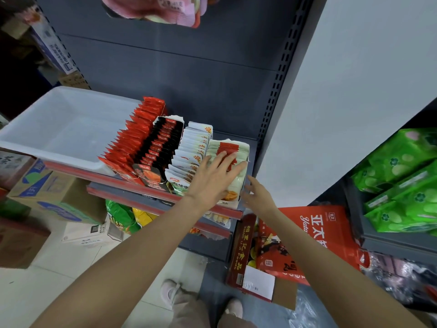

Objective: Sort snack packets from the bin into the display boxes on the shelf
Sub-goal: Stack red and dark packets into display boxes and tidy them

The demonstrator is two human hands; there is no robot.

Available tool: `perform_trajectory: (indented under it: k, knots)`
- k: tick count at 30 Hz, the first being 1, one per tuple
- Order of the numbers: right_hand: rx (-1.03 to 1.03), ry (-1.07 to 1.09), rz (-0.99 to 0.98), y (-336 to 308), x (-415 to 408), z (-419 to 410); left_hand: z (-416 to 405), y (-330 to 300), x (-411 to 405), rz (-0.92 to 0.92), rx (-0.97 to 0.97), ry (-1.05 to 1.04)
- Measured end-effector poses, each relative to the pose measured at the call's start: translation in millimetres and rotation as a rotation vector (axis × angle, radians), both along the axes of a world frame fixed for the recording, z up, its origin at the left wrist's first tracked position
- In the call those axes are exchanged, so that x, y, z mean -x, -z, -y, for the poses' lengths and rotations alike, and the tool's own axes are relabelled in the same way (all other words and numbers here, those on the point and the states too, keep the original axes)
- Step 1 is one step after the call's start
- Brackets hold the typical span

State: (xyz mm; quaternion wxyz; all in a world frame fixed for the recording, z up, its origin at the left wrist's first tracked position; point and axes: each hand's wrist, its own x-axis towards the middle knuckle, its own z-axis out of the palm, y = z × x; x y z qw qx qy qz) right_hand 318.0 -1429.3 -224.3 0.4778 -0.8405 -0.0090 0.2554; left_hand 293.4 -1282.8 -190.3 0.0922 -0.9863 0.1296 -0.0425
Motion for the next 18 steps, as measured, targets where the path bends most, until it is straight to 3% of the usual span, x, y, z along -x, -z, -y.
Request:
perform_trajectory:
  k: [9,14,18]
  knots:
    - [0.147,-0.089,0.106,0.7,-3.1,-7.0,5.7,8.1,-2.3,0.059,0.005,-0.100]
    - [0.113,-0.082,0.075,-0.7,-1.0,-3.2,7.5,12.6,4.6,0.172,0.014,-0.084]
    - [0.060,-0.056,0.047,3.0,-0.5,3.5,3.8,18.6,9.6,0.164,-0.362,0.246]
